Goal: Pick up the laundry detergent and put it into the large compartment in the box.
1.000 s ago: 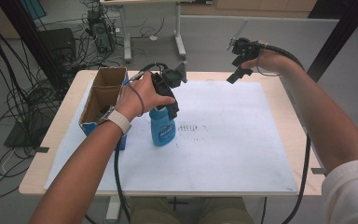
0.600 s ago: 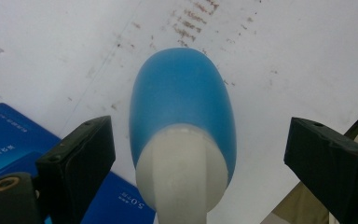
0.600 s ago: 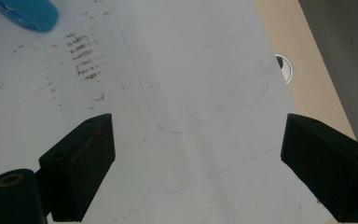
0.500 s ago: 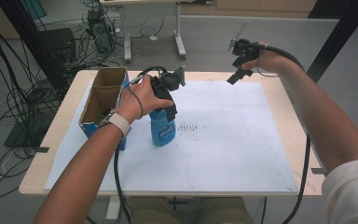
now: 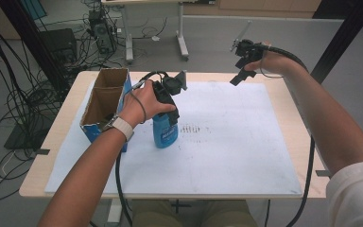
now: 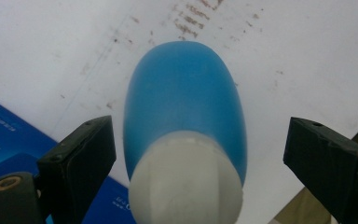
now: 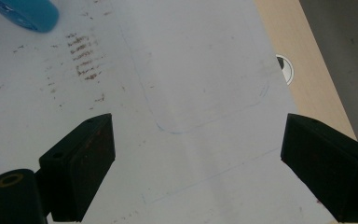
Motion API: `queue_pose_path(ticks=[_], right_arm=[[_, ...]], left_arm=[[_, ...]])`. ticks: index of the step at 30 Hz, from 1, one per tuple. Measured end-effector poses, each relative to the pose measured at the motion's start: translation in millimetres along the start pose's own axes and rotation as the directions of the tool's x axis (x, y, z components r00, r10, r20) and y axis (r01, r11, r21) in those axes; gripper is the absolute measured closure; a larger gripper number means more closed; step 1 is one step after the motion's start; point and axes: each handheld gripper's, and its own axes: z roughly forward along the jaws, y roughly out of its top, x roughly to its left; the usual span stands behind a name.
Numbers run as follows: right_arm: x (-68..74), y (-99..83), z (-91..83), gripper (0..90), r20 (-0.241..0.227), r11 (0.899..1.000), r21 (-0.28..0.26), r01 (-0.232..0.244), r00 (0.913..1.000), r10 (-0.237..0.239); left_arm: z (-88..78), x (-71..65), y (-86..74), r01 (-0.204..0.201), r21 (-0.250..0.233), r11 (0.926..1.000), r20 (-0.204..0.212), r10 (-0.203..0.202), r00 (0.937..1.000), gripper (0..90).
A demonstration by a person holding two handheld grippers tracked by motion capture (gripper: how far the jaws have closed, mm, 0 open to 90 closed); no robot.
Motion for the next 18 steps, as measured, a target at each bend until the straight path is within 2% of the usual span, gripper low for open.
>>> queue_pose_path(ticks=[12, 18], right_arm=[[0.1, -1.3, -0.9, 9.7, 0.001, 1.000, -0.001, 0.002, 1.0000, -0.002], [0.1, -1.1, -0.1, 9.7, 0.000, 1.000, 0.001, 0.002, 1.0000, -0.002]], left_arm=[[5.2, 2.6, -3.7, 0.010, -0.013, 0.9999, 0.011, -0.010, 0.9999, 9.8], [9.1, 3.7, -6.1, 0.020, -0.015, 0.9997, -0.004, -0.021, 0.9998, 9.9]])
